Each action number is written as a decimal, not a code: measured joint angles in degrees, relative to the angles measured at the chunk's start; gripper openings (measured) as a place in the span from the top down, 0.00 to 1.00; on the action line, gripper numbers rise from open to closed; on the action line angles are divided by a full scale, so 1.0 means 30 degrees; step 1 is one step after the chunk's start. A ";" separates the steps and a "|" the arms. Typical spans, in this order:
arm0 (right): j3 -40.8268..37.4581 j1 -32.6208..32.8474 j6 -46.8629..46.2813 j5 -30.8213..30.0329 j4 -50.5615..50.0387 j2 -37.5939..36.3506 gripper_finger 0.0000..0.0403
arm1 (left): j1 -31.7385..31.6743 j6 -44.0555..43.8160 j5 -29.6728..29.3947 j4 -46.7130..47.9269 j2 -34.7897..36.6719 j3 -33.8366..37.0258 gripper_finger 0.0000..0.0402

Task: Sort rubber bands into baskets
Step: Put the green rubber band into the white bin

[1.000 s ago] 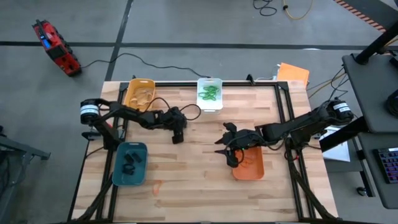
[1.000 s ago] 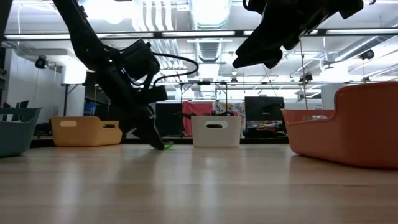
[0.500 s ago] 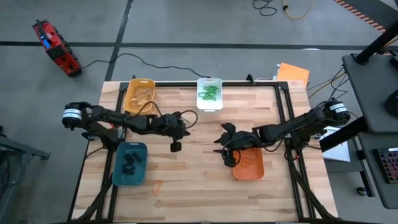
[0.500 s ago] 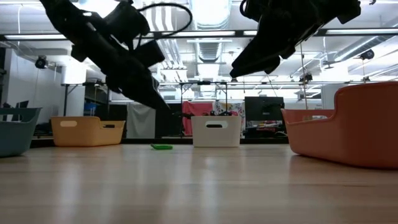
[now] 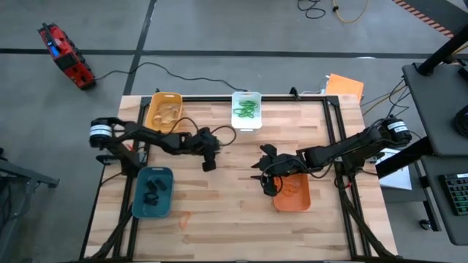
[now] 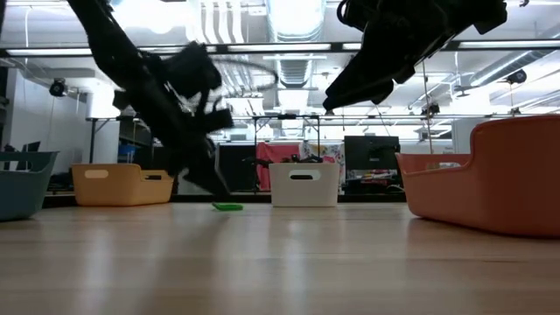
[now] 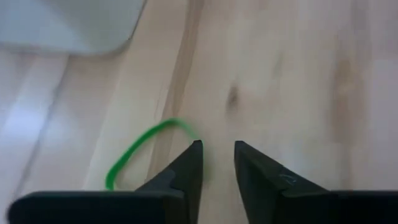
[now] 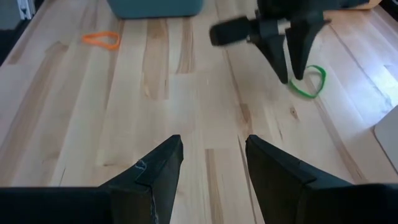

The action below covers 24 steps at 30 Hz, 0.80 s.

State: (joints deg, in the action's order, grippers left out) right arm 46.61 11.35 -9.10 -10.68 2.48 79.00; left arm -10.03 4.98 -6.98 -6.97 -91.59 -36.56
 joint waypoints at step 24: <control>-0.0108 0.0000 0.0051 -0.0007 0.0007 -0.0007 0.58 | 0.0083 0.0079 0.1023 -0.0902 -0.0536 0.0051 1.00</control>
State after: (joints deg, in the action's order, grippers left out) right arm 46.29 11.35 -8.95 -10.70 2.50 78.98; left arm -9.78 5.21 -3.91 -9.68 -93.19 -36.40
